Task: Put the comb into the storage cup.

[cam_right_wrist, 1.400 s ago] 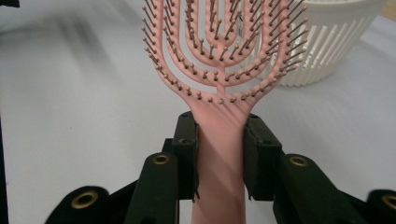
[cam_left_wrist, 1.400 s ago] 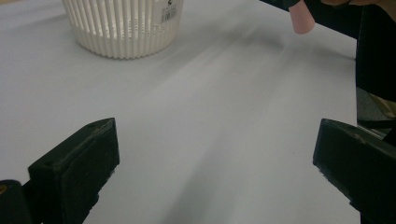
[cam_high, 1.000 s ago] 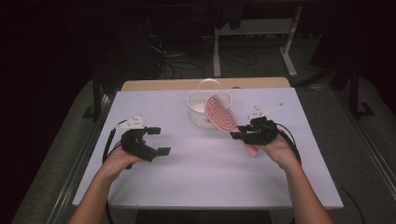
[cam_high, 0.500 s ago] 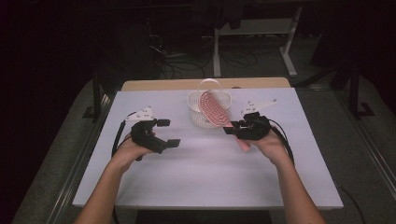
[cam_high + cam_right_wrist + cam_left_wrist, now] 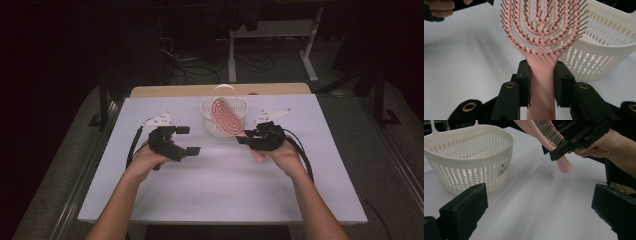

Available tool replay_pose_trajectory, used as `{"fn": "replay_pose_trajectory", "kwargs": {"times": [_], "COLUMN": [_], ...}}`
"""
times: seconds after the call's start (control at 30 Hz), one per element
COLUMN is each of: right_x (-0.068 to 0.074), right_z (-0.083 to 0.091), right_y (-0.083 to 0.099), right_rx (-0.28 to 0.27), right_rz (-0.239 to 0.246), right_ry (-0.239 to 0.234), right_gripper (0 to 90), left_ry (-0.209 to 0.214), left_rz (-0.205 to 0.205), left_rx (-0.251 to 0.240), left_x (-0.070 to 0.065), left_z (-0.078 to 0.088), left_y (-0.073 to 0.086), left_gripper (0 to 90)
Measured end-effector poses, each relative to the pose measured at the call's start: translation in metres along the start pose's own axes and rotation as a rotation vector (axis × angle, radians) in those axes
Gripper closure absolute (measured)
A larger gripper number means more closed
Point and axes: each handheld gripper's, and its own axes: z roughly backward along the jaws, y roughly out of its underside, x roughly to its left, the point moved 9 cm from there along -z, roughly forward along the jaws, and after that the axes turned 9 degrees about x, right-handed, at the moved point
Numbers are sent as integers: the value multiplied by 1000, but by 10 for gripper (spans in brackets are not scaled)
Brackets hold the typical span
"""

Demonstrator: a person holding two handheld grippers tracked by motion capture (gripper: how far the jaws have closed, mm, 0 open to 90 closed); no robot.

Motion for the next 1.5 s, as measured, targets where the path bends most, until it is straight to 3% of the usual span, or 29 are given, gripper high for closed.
{"fn": "replay_pose_trajectory", "kwargs": {"times": [0.5,1.5], "right_x": [17,50], "right_z": [-8,-30], "right_y": [-4,-7], "right_rx": [-18,10], "right_rz": [23,94], "right_ry": [-38,-76], "right_gripper": [683,682], "left_ry": [-11,-29], "left_rz": [24,40], "left_rx": [-18,-9], "left_x": [-5,-14], "left_z": [-2,-9], "left_y": [-4,-7], "left_gripper": [4,4]}}
